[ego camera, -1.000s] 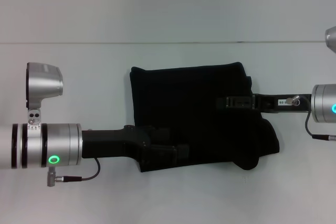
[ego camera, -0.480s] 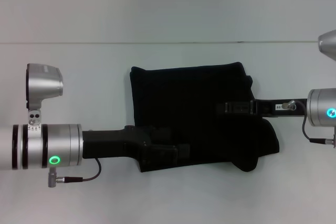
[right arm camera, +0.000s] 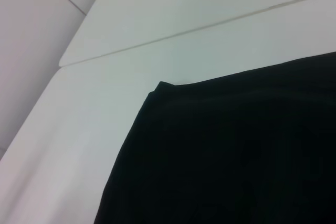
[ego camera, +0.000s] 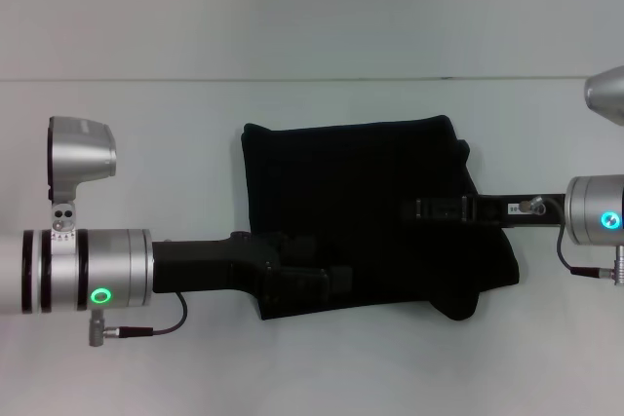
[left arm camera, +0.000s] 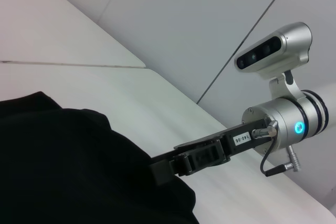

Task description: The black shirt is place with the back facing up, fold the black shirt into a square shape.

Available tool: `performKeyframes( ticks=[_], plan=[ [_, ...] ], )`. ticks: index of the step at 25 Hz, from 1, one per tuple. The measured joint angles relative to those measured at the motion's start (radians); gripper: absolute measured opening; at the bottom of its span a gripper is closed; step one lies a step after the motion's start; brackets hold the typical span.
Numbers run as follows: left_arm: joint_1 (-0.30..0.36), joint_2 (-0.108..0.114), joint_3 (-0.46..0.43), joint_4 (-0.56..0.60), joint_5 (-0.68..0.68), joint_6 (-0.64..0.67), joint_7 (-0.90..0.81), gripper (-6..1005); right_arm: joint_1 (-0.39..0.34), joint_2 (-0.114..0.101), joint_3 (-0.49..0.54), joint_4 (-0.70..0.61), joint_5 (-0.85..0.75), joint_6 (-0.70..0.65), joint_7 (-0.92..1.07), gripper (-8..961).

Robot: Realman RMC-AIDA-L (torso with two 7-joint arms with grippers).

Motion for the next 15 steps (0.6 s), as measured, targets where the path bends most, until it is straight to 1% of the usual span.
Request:
performKeyframes(
  ticks=[6,15],
  plan=[
    [0.0,0.0,0.003,0.0,0.003,-0.009,0.0,948,-0.008,0.001,0.0,0.005,0.0,0.012,0.0,888],
    [0.0,-0.001,0.003,-0.001,0.003,-0.01,0.0,949,-0.002,0.003,0.004,0.012,0.007,0.007,-0.011,883]
  ],
)
